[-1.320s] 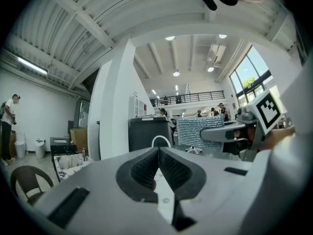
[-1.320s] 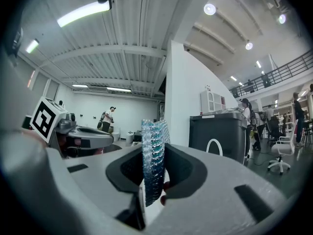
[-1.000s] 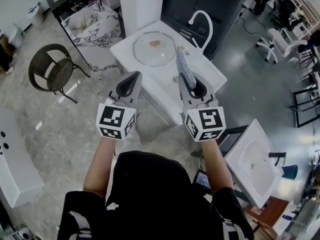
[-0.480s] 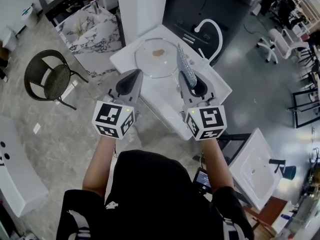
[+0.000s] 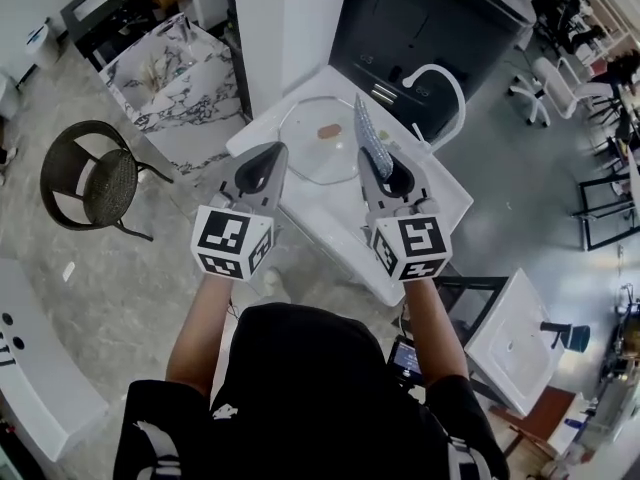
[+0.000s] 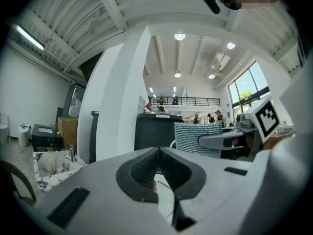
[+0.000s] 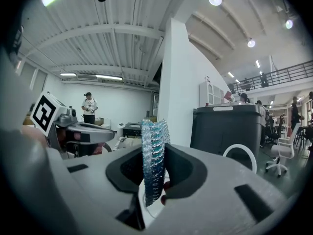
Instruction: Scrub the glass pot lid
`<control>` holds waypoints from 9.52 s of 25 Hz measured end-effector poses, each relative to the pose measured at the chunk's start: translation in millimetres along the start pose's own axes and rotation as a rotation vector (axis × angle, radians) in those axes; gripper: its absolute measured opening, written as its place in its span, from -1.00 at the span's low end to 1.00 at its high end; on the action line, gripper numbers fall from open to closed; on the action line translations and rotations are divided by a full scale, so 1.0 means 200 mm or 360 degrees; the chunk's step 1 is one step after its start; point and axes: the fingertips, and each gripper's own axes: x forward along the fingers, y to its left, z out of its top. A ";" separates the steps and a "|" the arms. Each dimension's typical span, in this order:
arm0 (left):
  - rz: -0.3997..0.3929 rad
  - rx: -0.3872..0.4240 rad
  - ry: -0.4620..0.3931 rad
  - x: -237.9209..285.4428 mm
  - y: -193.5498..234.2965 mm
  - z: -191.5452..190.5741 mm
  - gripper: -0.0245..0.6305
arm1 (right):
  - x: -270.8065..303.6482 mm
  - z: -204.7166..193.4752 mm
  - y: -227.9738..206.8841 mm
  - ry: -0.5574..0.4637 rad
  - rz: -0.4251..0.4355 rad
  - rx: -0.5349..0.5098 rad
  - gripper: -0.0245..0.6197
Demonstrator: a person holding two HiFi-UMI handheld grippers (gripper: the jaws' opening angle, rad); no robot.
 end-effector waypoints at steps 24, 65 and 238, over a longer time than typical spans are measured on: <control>-0.0183 -0.0088 0.0158 0.36 0.45 -0.27 -0.91 | 0.59 -0.16 -0.02 0.0182 -0.0073 0.0015 -0.69; -0.0493 0.0124 0.0858 1.04 0.16 -1.42 -0.81 | 0.85 -1.27 -0.53 0.0755 0.0124 0.0184 -0.69; -0.0709 0.0534 0.1085 1.43 0.11 -1.77 -0.41 | 1.26 -1.90 -0.69 0.1041 0.0553 -0.1170 -0.70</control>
